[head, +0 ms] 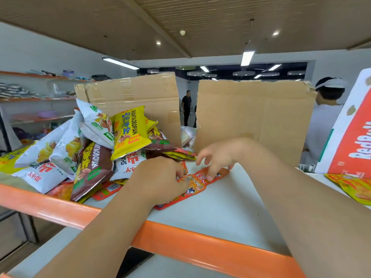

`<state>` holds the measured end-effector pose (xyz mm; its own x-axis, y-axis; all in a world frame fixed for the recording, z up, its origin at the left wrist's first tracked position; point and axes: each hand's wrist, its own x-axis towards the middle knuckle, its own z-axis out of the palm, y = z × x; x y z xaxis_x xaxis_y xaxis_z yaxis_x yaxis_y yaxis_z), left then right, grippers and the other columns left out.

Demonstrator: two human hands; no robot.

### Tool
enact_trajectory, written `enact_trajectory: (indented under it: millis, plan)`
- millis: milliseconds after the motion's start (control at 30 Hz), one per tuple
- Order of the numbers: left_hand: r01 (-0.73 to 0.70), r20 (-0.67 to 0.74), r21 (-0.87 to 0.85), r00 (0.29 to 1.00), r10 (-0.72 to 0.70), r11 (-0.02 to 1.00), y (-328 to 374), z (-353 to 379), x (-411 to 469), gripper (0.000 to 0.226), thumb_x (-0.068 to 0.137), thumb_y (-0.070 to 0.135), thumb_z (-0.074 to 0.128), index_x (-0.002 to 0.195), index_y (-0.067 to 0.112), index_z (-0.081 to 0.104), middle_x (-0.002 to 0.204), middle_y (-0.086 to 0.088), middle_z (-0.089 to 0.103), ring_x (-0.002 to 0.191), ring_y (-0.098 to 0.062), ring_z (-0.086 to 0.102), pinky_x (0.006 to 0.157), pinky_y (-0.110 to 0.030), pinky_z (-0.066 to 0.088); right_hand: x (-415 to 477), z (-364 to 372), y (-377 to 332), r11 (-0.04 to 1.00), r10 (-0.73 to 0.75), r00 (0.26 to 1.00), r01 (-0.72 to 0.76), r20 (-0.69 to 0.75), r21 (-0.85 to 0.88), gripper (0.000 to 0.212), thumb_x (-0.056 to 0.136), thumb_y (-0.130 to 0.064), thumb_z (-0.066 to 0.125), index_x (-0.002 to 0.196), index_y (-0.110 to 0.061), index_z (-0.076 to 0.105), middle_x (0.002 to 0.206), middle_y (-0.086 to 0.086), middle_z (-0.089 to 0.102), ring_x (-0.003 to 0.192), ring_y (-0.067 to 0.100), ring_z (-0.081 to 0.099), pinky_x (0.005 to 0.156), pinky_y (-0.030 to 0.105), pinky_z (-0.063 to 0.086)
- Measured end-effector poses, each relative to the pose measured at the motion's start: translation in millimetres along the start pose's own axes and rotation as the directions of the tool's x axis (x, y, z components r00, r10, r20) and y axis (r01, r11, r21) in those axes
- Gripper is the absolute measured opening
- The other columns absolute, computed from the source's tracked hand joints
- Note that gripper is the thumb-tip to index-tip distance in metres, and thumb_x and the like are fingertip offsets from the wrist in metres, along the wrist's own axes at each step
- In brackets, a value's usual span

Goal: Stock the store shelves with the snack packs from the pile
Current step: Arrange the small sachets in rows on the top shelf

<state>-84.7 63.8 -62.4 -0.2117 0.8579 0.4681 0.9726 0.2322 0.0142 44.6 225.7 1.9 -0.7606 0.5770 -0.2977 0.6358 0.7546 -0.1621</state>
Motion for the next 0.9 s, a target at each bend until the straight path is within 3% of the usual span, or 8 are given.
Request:
enact_trajectory:
  millis: [100,167,300,400,500,633,733,900]
  plan:
    - [-0.032,0.058,0.045,0.998,0.029,0.998,0.6,0.0,-0.4,0.052,0.078,0.071,0.045,0.091,0.029,0.073,0.083,0.008,0.069,0.082,-0.013,0.062,0.068,-0.031,0.052,-2.4,1.6,-9.7,0.987,0.001,0.999,0.006,0.044,-0.159,0.069,0.084,-0.029,0.079,0.145,-0.032,0.048,0.150,-0.004,0.041,0.134,0.022,0.045,0.067,0.023,0.045]
    - [-0.060,0.084,0.023,0.995,0.058,0.998,1.8,-1.2,-1.9,0.062,0.073,0.077,0.040,0.093,0.028,0.072,0.083,0.005,0.069,0.082,-0.014,0.062,0.070,-0.036,0.054,2.4,1.4,-8.2,0.975,0.049,0.998,-0.038,0.044,-0.221,0.062,0.085,-0.035,0.078,0.141,-0.025,0.054,0.148,0.002,0.048,0.131,0.026,0.050,0.057,0.021,0.042]
    - [-0.115,0.126,-0.059,0.985,0.121,0.992,6.6,-0.6,-4.4,0.060,0.072,0.067,0.039,0.103,0.027,0.071,0.096,0.002,0.071,0.090,-0.016,0.063,0.077,-0.043,0.055,-1.2,0.3,1.8,0.949,0.232,0.973,-0.231,-0.021,-0.213,0.057,0.078,-0.060,0.076,0.107,-0.013,0.064,0.110,0.007,0.062,0.098,0.029,0.062,0.083,0.030,0.053]
    - [-0.242,0.125,-0.122,0.958,0.256,0.963,13.3,-0.6,-4.5,0.046,0.076,0.038,0.043,0.111,0.033,0.072,0.106,0.012,0.072,0.097,-0.012,0.058,0.085,-0.035,0.052,-5.3,-0.8,10.1,0.941,0.293,0.951,-0.305,-0.099,-0.147,0.059,0.081,-0.056,0.075,0.123,-0.016,0.062,0.107,0.007,0.057,0.092,0.028,0.059,0.078,0.029,0.047]
    - [-0.305,0.130,-0.180,0.935,0.330,0.935,15.5,-2.1,-3.9,0.054,0.079,0.021,0.042,0.121,0.041,0.071,0.119,0.022,0.069,0.108,-0.010,0.057,0.094,-0.031,0.048,1.6,0.7,12.5,0.946,0.283,0.957,-0.290,-0.065,-0.146,0.059,0.079,-0.056,0.078,0.118,-0.015,0.060,0.111,0.008,0.060,0.094,0.030,0.062,0.087,0.035,0.053]
    - [-0.211,-0.066,-0.092,0.976,0.205,0.973,9.2,0.0,-2.5,0.037,0.095,0.031,0.045,0.120,0.039,0.071,0.112,0.013,0.070,0.106,-0.014,0.061,0.081,-0.032,0.050,3.5,1.5,11.4,0.947,0.283,0.957,-0.288,-0.059,-0.141,0.066,0.080,-0.055,0.077,0.127,-0.011,0.061,0.113,0.009,0.061,0.096,0.029,0.063,0.091,0.037,0.053]
    - [-0.234,0.080,-0.059,0.968,0.239,0.970,10.2,2.2,-2.3,0.045,0.092,0.051,0.031,0.104,0.035,0.071,0.097,0.010,0.064,0.094,-0.009,0.057,0.079,-0.036,0.049,3.6,0.9,13.1,0.950,0.271,0.961,-0.277,-0.060,-0.145,0.066,0.080,-0.056,0.077,0.127,-0.014,0.061,0.124,0.008,0.062,0.095,0.028,0.065,0.082,0.034,0.053]
    - [-0.277,0.068,-0.348,0.945,0.319,0.896,11.5,-2.1,-3.3,0.034,0.094,0.046,0.045,0.081,0.027,0.070,0.092,0.015,0.064,0.092,-0.002,0.058,0.082,-0.033,0.048,8.4,0.3,16.1,0.949,0.273,0.961,-0.277,-0.045,-0.150,0.061,0.074,-0.058,0.080,0.116,-0.016,0.066,0.112,0.006,0.068,0.098,0.028,0.069,0.093,0.040,0.055]
